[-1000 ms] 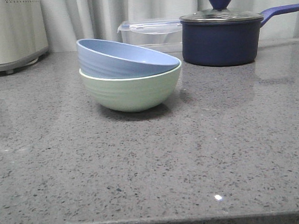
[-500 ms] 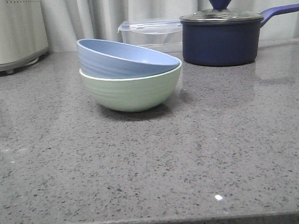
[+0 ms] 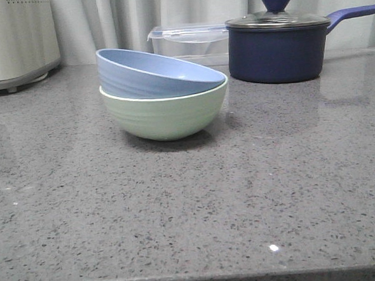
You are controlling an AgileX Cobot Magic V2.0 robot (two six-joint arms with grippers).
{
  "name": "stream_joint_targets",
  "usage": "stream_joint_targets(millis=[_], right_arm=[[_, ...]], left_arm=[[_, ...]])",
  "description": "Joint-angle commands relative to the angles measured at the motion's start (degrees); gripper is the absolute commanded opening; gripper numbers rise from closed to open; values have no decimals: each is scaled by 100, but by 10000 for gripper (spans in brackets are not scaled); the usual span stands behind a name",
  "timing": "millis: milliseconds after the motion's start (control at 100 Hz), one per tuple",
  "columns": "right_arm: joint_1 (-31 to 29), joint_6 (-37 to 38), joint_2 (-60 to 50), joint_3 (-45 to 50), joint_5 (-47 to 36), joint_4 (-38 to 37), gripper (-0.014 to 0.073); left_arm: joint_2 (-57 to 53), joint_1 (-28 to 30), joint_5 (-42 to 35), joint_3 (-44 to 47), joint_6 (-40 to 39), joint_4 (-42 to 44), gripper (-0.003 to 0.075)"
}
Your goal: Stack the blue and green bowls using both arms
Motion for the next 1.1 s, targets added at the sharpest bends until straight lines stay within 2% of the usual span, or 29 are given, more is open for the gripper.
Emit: stream_joint_targets(millis=[0, 130, 1090], right_arm=[[-28, -36, 21, -157, -423, -57, -80], [-28, -36, 21, -157, -423, -57, -80], [-28, -36, 21, -157, -423, -57, -80]], left_arm=[[-249, 57, -890, 227, -18, 1, -20], [-546, 173, -1174, 658, 225, 1, -20], [-530, 296, -1115, 644, 226, 1, -20]])
